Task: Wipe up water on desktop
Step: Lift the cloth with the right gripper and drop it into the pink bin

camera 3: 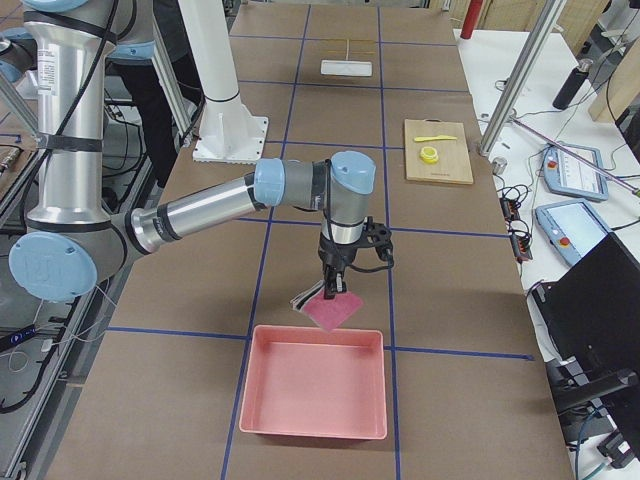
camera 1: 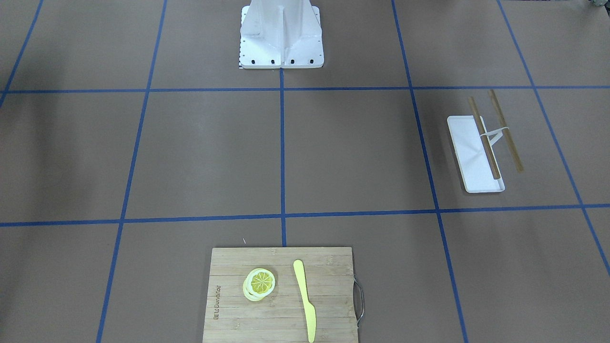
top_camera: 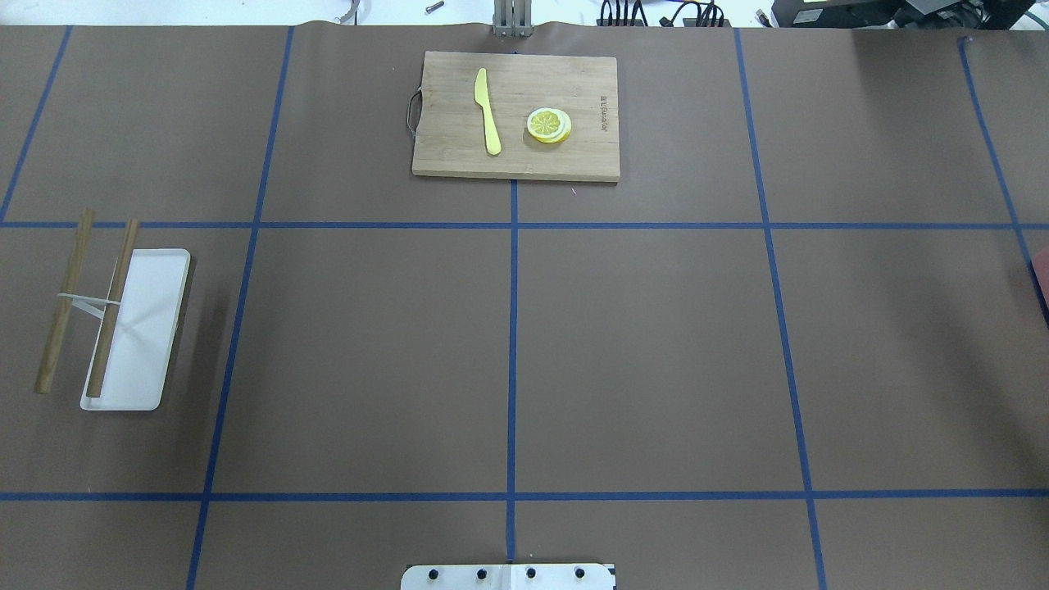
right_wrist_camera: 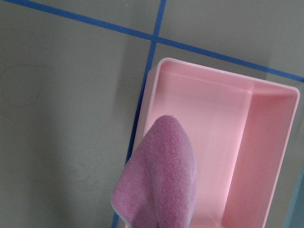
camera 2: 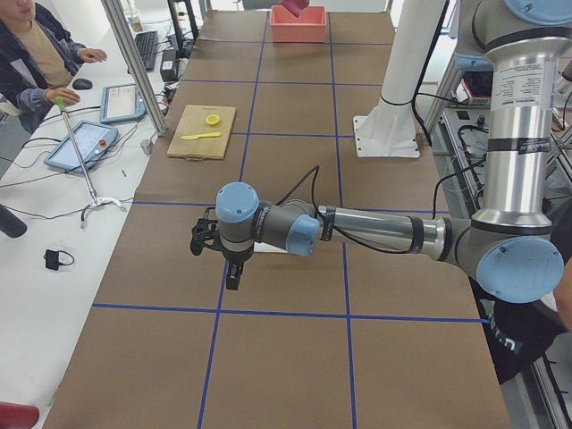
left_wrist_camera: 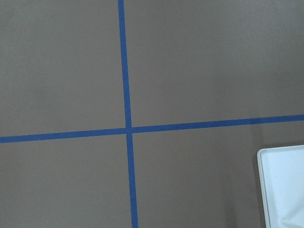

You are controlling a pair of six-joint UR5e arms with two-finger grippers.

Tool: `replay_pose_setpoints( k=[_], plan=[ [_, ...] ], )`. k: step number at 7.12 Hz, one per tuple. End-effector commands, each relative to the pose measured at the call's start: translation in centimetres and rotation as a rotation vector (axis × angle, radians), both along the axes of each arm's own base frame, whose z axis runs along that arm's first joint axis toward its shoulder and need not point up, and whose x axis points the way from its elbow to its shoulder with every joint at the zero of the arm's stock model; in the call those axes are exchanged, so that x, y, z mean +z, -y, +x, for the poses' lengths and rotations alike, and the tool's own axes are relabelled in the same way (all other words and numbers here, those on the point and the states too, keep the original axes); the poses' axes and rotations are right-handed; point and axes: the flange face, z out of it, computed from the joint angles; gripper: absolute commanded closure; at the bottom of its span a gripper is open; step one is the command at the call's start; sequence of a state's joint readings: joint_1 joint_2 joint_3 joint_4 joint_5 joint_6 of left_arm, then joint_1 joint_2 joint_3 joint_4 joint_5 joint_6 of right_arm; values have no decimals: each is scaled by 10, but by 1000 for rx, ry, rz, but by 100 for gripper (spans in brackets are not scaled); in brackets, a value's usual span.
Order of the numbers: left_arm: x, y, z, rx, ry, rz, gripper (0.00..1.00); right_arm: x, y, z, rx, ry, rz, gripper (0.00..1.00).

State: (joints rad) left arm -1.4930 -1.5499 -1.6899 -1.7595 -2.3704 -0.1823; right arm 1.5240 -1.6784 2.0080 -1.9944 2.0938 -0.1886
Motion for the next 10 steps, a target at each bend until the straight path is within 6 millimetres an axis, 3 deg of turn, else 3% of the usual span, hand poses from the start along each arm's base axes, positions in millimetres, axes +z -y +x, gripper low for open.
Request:
replay_pose_setpoints(
  k=[1, 4, 5, 6, 8, 10],
  plan=[
    [-1, 0, -1, -1, -1, 1, 3, 49, -25, 20, 25, 24, -96, 100],
    [-7, 0, -1, -3, -2, 12, 2, 122, -7, 20, 25, 29, -35, 100],
    [-12, -1, -2, -6, -3, 22, 2, 130, -6, 20, 28, 32, -41, 76],
    [-13, -1, -2, -6, -3, 21, 2, 137, -11, 19, 28, 33, -56, 1],
    [-14, 0, -2, -7, -4, 21, 3, 132, -9, 19, 26, 40, -44, 0],
    [-19, 1, -2, -8, 0, 33, 2, 97, 7, 19, 34, 52, 27, 0]
  ],
)
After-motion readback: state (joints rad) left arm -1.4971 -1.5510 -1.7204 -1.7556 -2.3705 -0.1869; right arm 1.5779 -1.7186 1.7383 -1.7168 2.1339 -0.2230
